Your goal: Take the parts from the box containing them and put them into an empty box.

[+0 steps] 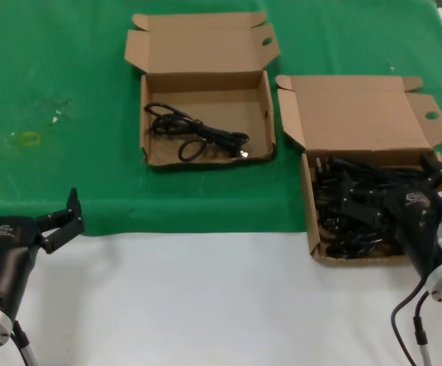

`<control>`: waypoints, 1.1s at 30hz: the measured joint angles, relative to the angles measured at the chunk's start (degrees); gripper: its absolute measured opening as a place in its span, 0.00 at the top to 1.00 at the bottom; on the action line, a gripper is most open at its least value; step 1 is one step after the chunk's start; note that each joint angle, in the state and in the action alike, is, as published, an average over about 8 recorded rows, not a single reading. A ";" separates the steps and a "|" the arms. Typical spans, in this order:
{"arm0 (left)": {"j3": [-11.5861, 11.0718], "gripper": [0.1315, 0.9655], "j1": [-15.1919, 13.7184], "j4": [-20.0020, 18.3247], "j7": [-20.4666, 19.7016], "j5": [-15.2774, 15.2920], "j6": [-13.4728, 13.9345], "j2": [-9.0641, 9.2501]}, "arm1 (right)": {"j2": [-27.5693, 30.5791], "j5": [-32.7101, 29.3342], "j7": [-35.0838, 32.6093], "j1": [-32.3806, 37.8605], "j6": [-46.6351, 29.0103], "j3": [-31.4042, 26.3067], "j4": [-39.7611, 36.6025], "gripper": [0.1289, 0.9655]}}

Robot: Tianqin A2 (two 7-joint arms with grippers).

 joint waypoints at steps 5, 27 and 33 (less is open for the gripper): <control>0.00 0.00 0.00 0.00 0.00 0.00 0.00 0.00 | 0.00 0.00 0.00 0.00 0.00 0.00 0.00 0.00; 0.00 0.00 0.00 0.00 0.00 0.00 0.00 0.00 | 0.00 0.00 0.00 0.00 0.00 0.00 0.00 0.00; 0.00 0.00 0.00 0.00 0.00 0.00 0.00 0.00 | 0.00 0.00 0.00 0.00 0.00 0.00 0.00 0.00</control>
